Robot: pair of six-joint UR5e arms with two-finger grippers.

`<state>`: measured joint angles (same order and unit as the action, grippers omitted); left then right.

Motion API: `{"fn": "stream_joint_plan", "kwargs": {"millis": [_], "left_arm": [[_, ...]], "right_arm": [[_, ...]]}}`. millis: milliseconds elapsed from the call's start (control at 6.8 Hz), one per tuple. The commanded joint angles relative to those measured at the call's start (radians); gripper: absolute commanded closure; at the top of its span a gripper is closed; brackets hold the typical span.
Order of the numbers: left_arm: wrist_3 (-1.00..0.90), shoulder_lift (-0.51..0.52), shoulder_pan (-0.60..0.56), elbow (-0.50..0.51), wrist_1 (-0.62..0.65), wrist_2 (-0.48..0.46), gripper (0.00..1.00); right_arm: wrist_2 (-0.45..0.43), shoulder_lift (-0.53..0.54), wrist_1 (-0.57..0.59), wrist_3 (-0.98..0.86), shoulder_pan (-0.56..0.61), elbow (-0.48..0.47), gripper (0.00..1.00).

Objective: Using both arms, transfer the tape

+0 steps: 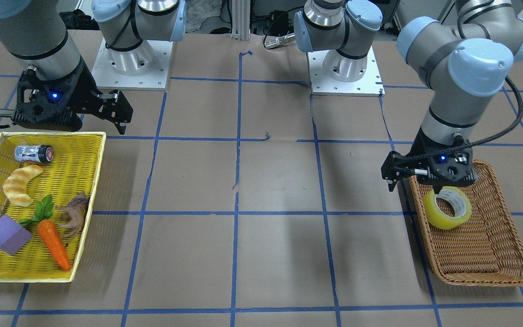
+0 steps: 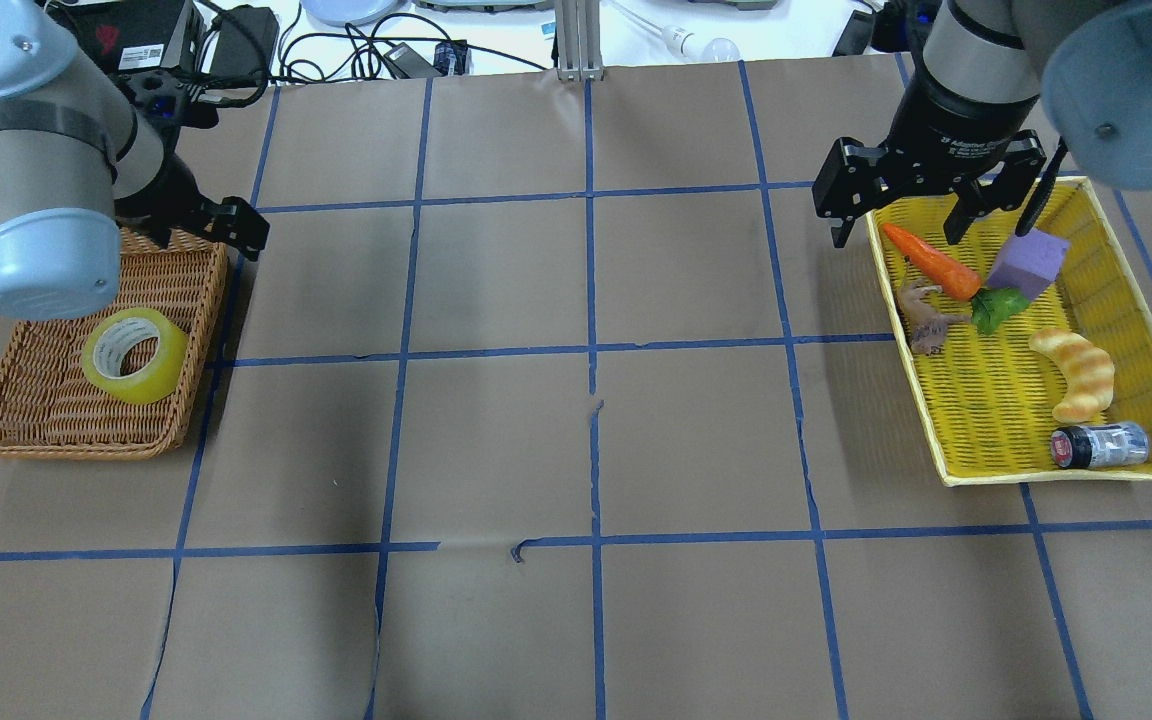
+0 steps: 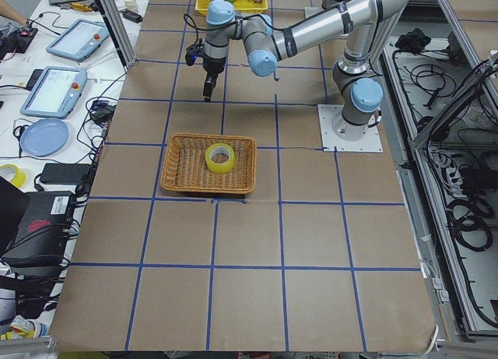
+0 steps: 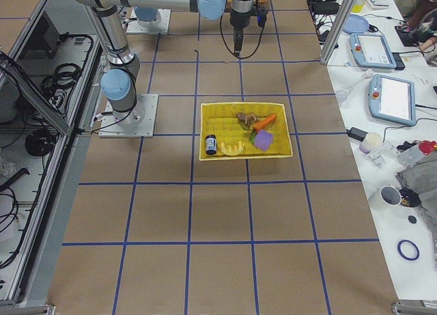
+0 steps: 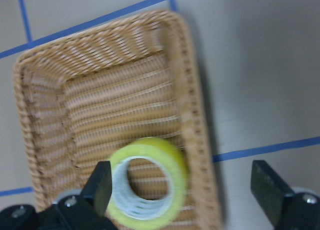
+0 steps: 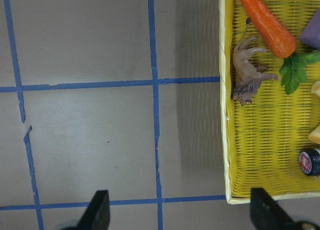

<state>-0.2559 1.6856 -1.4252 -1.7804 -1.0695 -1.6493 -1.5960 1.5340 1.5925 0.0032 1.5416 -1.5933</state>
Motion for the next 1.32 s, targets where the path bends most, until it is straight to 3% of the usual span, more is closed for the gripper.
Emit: {"fn": "stream_joint_plan", "kwargs": {"millis": [0,147,441,588,1176], "left_arm": [[0.209,-0.026,-0.121,0.159,-0.308,0.025,0.0],[0.277,-0.024,-0.133,0.265,-0.467,0.081,0.0],[0.28,-0.036,-0.141,0.352,-0.607,0.085,0.0],[0.282,-0.034,-0.144,0.342,-0.613,0.083,0.0],[0.279,-0.038,-0.144,0.334,-0.613,0.08,0.0]], "right_arm": [[-0.004,0.0,0.0,-0.009,0.0,-0.001,0.0],[-0.004,0.0,0.0,-0.009,0.0,0.001,0.0],[0.017,0.006,-0.002,-0.028,-0.003,0.006,0.0],[0.068,0.012,-0.002,-0.051,-0.003,0.01,0.0],[0.056,0.012,-0.002,-0.049,-0.002,0.003,0.0]]}}
